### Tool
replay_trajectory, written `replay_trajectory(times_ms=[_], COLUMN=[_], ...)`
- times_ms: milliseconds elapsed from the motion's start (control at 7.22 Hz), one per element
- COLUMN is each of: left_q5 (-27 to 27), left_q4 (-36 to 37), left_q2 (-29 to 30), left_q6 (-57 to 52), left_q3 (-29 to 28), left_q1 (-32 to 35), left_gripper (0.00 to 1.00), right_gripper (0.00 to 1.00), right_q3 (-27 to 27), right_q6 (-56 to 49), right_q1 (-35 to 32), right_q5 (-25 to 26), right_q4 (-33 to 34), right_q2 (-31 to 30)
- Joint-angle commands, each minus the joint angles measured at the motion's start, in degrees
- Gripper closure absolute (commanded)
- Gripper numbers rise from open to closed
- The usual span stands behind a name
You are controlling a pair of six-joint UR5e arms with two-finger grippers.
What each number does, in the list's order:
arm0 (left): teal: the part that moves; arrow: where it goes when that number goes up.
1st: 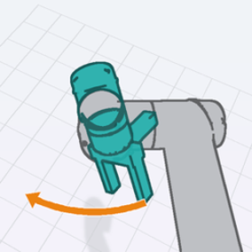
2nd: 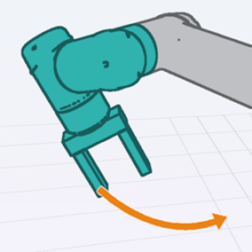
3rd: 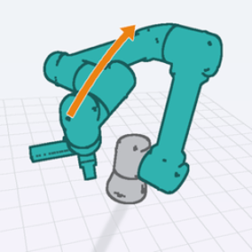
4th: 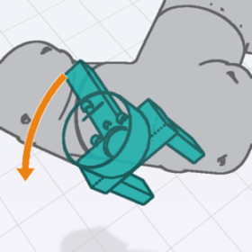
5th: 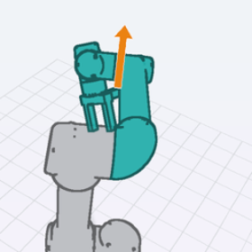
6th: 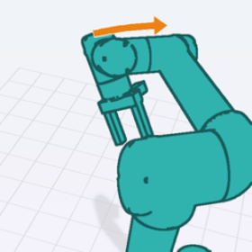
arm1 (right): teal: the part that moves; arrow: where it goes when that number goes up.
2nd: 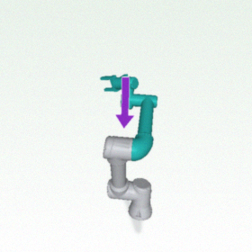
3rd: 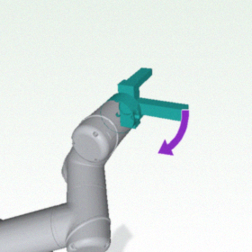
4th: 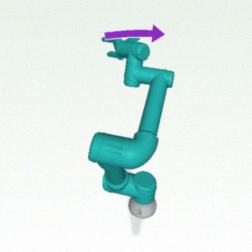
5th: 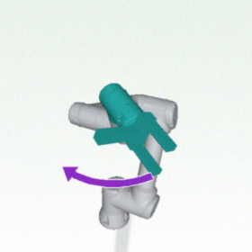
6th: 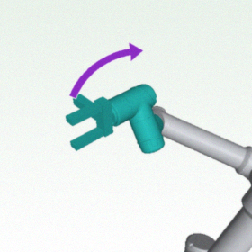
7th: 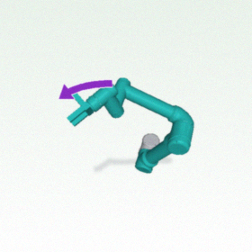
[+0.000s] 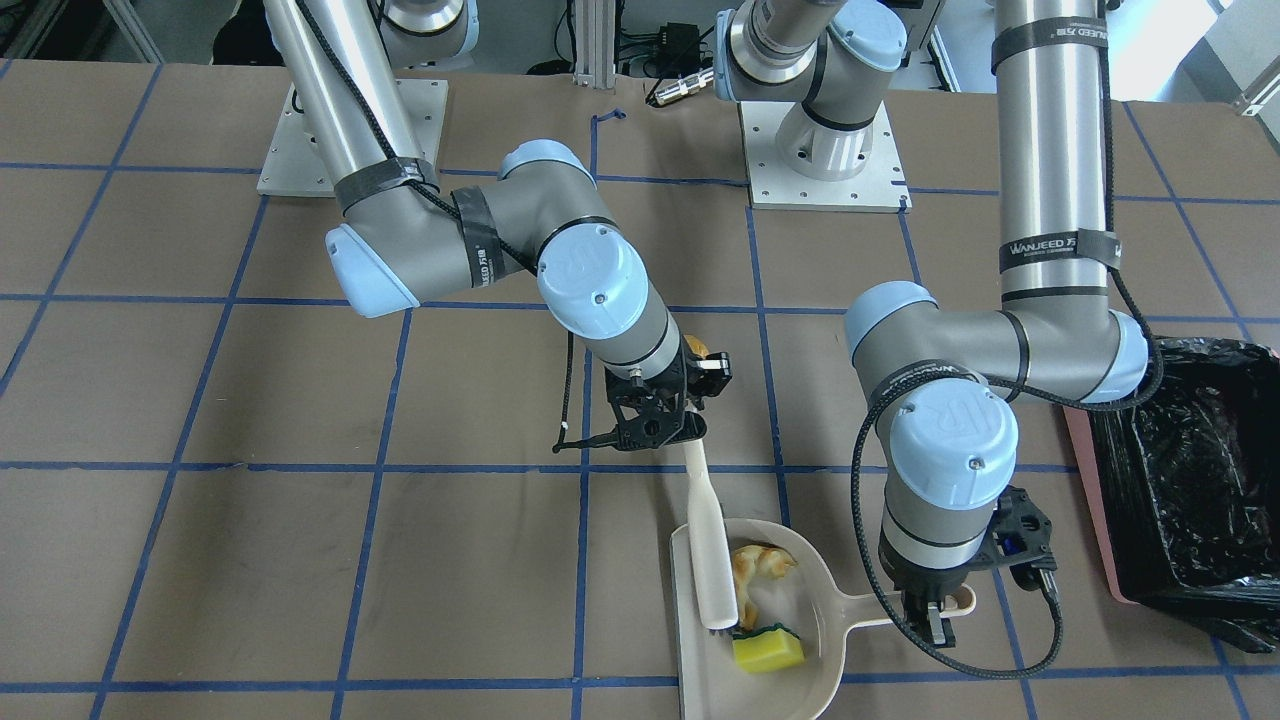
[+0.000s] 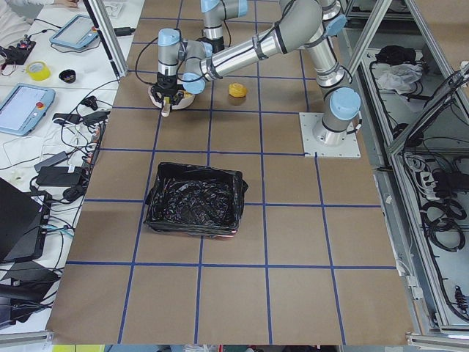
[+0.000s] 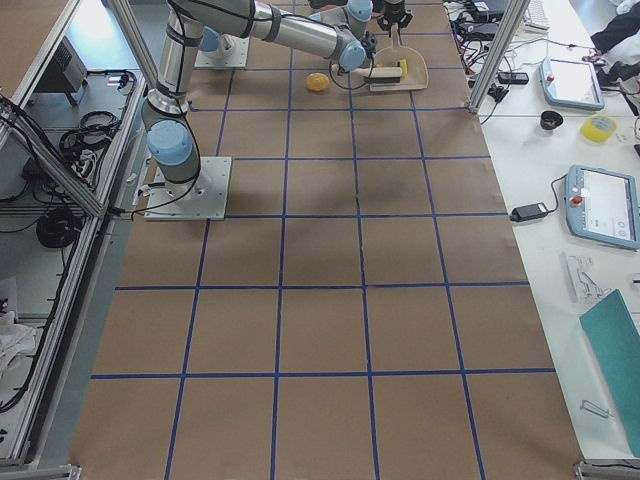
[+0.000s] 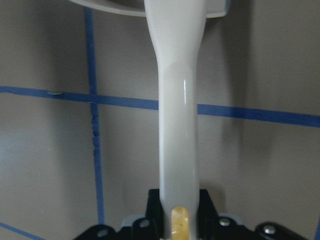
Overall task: Sweep and dump trash into bin
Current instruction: 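Lower the brush behind the yellow piece with the right gripper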
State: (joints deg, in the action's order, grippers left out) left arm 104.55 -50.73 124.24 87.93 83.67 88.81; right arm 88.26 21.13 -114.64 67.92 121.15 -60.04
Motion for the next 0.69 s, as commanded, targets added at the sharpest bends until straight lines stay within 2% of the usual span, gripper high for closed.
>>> replay_trajectory(times_ms=[0,277,416,554], left_q5=[-0.14,-0.67,-0.75,-0.76], left_q4=[-0.07,-0.07,-0.24,-0.33], left_q2=[-0.05,-0.83,-1.01,-1.54], left_q6=[-0.56,-6.16,-6.54,-8.03], left_q3=[0.01,0.27,0.62,0.71], left_q1=[0.05,-0.04,-0.13,-0.30], left_gripper=[1.00,1.00,1.00,1.00], right_gripper=[1.00,1.00,1.00,1.00], right_q3=[-2.04,-1.78,-1.52,-0.65], right_q6=[0.05,2.66,9.65,16.07], right_q1=[-0.41,0.55,0.56,0.47], right_q5=[0.45,7.82,10.54,11.18], right_q4=[-2.21,-15.34,-21.94,-27.40], right_q2=[-0.51,-5.23,-8.30,-10.60])
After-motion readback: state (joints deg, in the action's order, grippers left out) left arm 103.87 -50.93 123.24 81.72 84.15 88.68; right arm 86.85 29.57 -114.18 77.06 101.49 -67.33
